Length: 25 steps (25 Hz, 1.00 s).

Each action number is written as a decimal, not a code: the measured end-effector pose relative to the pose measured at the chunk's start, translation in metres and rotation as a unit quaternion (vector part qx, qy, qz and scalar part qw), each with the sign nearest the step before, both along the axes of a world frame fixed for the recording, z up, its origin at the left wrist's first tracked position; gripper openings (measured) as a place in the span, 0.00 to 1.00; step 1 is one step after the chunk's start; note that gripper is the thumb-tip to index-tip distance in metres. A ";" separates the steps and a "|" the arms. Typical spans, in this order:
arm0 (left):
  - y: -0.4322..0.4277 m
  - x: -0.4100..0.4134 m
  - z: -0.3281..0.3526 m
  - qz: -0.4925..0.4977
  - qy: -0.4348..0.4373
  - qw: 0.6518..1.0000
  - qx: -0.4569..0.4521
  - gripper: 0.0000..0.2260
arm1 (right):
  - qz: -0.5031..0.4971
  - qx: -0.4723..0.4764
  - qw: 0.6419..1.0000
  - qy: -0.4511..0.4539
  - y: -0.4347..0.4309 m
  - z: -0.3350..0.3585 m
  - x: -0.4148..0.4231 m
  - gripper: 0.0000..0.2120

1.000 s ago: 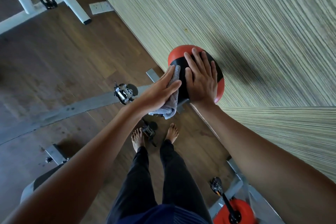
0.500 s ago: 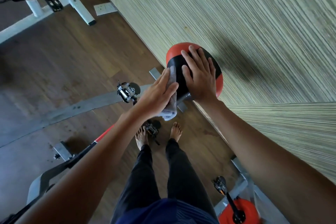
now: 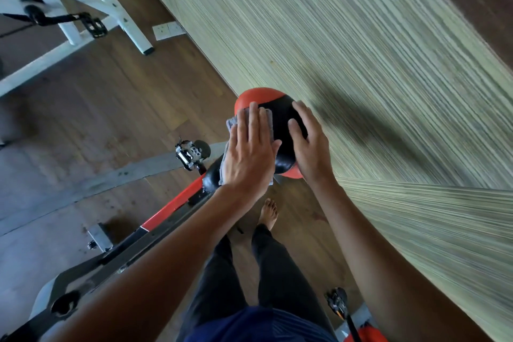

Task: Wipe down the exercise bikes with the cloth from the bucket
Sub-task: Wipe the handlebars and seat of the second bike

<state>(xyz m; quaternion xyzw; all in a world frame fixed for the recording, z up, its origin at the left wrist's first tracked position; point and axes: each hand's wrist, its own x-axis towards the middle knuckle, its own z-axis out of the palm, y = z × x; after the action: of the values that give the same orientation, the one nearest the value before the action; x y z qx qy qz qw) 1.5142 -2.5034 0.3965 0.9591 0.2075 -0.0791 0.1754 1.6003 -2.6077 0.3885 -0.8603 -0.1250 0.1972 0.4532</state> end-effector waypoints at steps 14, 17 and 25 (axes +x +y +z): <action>0.017 -0.051 0.006 0.173 -0.070 0.977 -0.108 0.28 | 0.093 -0.223 0.963 -0.123 0.068 0.010 -0.036 0.27; 0.020 -0.045 -0.005 0.176 -0.065 0.979 -0.078 0.27 | 0.111 -0.281 0.940 -0.156 0.073 -0.001 -0.023 0.28; 0.015 -0.041 -0.012 0.183 -0.083 0.979 -0.027 0.24 | 0.077 -0.228 0.946 -0.218 0.011 -0.016 0.001 0.22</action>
<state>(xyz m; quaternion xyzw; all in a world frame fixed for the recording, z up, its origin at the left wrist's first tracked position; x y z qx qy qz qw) 1.4732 -2.4880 0.3850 0.9029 0.3622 0.0285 0.2296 1.6011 -2.5969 0.3723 -0.9505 -0.2378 0.0622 0.1899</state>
